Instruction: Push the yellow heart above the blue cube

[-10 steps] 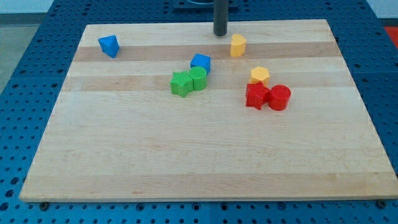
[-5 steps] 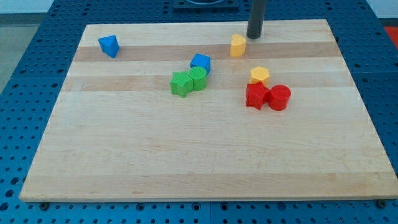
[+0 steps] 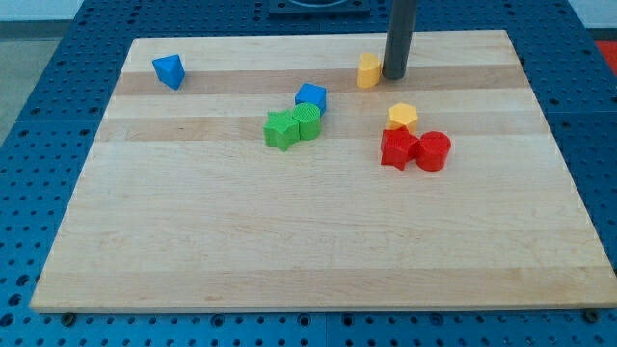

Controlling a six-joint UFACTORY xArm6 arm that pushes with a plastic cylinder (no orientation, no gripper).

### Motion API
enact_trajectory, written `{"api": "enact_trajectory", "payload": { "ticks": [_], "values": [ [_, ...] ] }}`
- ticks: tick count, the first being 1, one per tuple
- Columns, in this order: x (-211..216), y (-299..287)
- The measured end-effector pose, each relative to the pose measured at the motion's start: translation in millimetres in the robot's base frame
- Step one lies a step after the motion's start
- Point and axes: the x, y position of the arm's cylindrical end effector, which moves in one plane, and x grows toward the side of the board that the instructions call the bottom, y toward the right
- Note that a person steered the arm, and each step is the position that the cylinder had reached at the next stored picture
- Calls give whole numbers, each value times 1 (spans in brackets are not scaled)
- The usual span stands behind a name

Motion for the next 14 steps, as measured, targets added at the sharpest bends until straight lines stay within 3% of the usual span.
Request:
{"api": "enact_trajectory", "payload": {
  "ticks": [7, 12, 14],
  "values": [
    [-26, -41],
    [31, -26],
    [31, -54]
  ]
}}
